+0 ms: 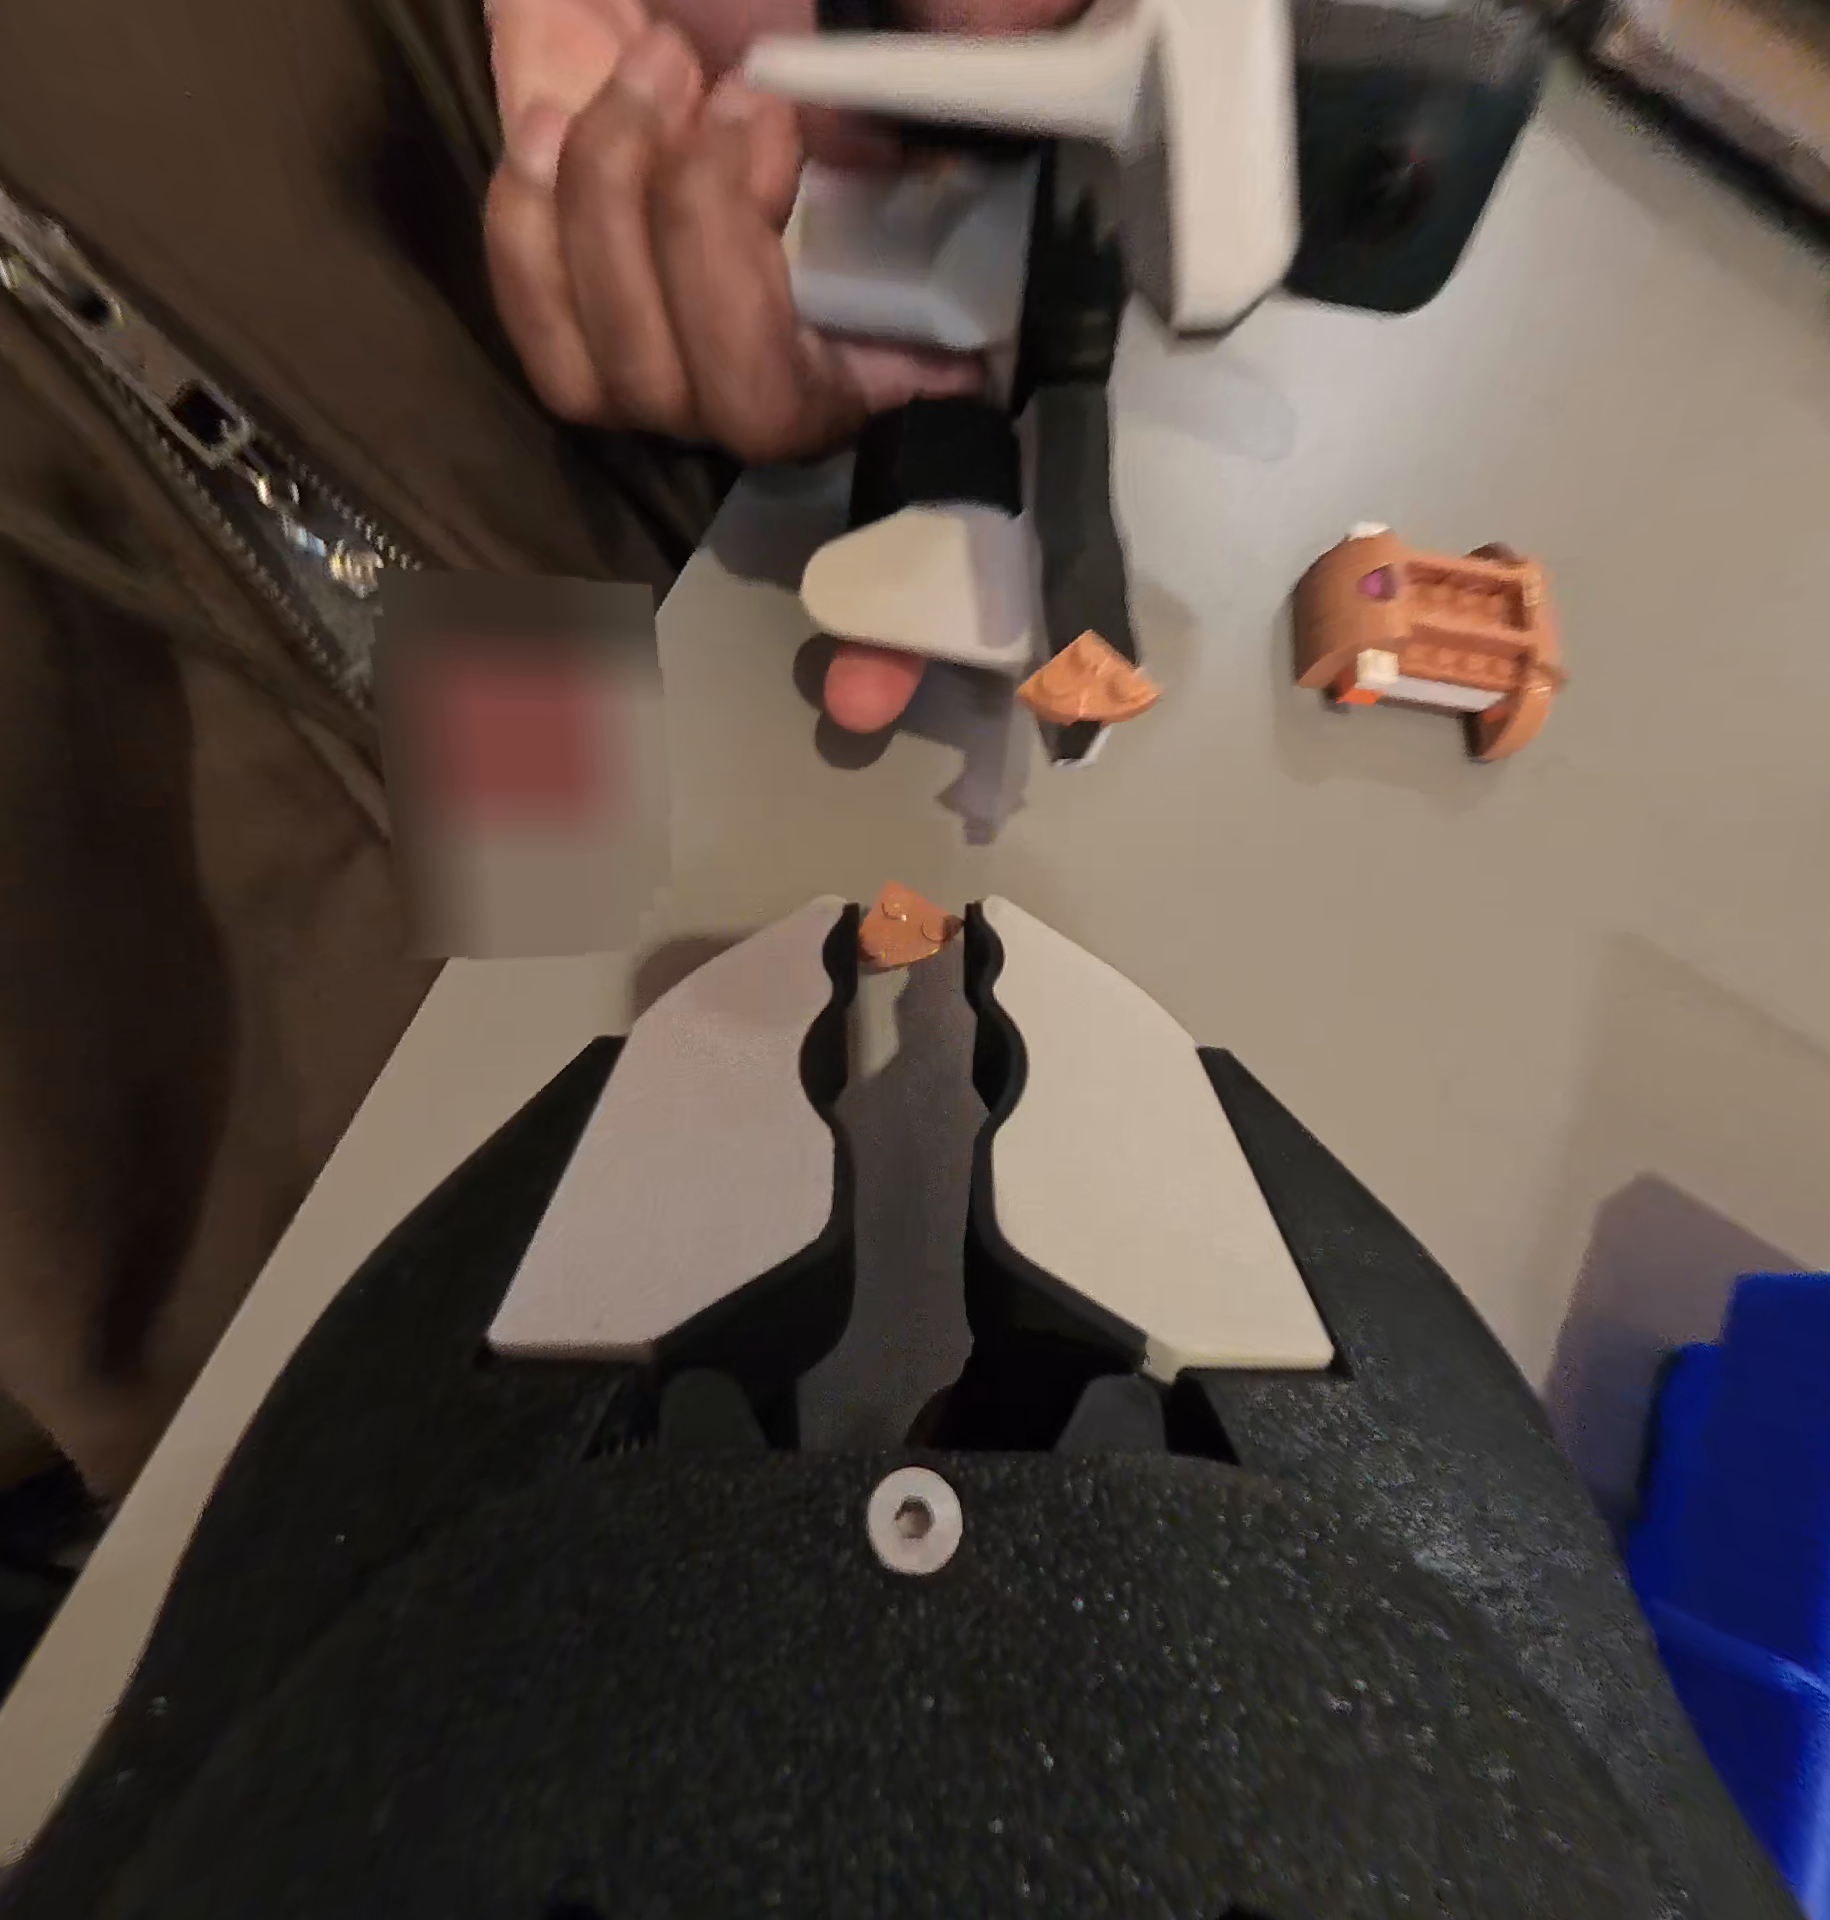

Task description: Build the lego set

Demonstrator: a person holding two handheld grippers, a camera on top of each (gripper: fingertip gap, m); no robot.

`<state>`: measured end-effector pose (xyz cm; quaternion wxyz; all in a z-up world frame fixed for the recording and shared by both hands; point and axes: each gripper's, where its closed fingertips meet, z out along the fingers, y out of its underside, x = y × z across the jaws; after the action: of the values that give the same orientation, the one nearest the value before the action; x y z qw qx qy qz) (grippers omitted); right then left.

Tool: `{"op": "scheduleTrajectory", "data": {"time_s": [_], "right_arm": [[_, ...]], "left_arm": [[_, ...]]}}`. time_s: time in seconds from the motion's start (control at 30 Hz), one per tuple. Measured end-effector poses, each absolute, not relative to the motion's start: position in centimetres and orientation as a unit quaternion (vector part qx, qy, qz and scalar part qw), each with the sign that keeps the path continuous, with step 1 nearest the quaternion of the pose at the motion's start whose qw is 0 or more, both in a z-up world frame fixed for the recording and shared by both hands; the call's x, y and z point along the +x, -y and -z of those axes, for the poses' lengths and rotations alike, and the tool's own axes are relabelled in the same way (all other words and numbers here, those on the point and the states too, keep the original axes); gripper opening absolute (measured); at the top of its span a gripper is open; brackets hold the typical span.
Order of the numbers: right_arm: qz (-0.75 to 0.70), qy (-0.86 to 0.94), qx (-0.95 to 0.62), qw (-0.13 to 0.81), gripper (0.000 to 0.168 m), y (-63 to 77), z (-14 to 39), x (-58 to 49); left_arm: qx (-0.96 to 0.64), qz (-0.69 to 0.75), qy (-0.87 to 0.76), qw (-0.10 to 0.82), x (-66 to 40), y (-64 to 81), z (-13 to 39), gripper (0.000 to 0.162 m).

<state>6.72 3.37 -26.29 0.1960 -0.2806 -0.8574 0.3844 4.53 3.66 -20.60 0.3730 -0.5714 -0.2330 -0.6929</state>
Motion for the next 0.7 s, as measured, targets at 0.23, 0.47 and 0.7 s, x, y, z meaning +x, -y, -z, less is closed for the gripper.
{"op": "scheduleTrajectory", "data": {"time_s": [0.23,0.47,0.7], "right_arm": [[-0.43,0.803,-0.342,0.231,0.019,-3.7,21.8,5.0],[-0.387,0.812,-0.373,0.228,0.019,-3.3,22.8,3.8],[-0.369,0.817,-0.378,0.232,0.019,-3.4,23.0,3.5]], "left_arm": [[-0.572,0.687,0.243,0.378,4.4,-4.0,20.8,0.055],[-0.572,0.687,0.243,0.376,4.7,-4.0,21.0,0.055],[-0.574,0.685,0.243,0.377,4.6,-4.0,21.1,0.055]]}}
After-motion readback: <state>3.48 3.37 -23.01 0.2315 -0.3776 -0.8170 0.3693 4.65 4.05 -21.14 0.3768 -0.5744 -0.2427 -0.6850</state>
